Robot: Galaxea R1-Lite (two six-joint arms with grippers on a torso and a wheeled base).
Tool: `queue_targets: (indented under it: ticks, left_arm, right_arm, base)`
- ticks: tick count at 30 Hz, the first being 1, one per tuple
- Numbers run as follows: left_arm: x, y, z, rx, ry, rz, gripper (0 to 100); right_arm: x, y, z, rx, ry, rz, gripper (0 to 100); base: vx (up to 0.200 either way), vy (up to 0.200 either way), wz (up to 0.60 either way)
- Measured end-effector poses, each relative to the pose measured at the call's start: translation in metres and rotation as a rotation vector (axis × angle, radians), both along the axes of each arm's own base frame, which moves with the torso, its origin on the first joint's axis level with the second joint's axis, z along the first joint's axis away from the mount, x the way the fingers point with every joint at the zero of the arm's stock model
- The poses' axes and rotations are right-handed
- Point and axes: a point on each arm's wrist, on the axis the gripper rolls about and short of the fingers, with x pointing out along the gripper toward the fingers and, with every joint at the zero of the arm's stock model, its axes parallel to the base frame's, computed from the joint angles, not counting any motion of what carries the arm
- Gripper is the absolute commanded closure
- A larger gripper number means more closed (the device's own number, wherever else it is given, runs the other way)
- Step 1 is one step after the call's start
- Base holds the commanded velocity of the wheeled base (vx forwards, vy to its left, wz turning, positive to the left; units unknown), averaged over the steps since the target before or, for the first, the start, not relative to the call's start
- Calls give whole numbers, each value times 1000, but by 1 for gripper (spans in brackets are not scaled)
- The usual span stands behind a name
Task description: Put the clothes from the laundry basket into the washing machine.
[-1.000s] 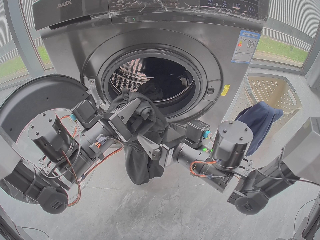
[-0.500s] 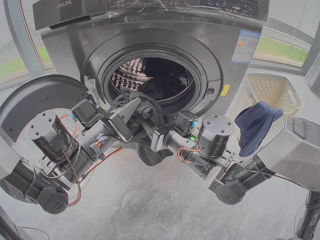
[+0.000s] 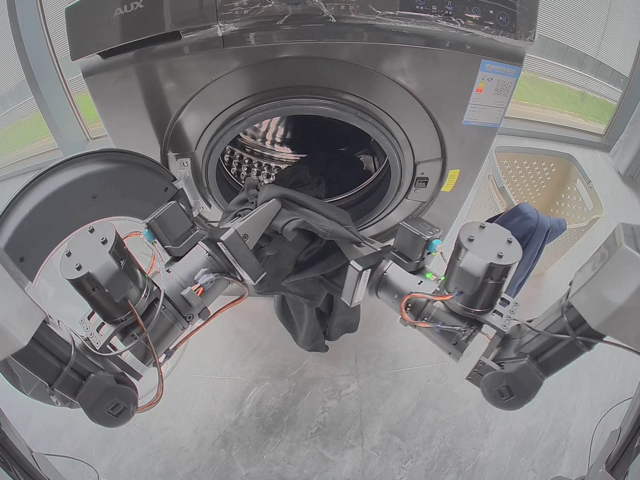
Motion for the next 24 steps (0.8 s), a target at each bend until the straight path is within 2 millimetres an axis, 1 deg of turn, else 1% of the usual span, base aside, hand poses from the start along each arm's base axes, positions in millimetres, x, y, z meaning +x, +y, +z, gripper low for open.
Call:
queue_targets:
  ticks: [4, 7, 12, 20, 21, 24]
  left_arm:
    - [1, 0, -2, 3, 4, 1, 100]
    - [1, 0, -2, 5, 5, 1, 100]
    - [1, 0, -3, 7, 9, 0, 100]
    - [-3, 0, -10, 25, 34, -24, 100]
    - [-4, 0, -11, 30, 39, -32, 0]
    - [-8, 1, -19, 55, 68, -58, 0]
  right_arm:
    - [-10, -13, 7, -7, -1, 12, 100]
    - [-11, -20, 9, -7, -2, 3, 100]
    - [-6, -30, 15, 6, -18, -27, 100]
    - [-3, -33, 25, 34, -49, -45, 100]
    - [-3, -33, 27, 38, -53, -44, 100]
    - [-8, -34, 36, 60, -77, -37, 100]
  base:
    - [0, 0, 0]
    - [0, 0, 0]
    - [0, 0, 0]
    - [0, 0, 0]
    - [0, 0, 0]
    - [0, 0, 0]
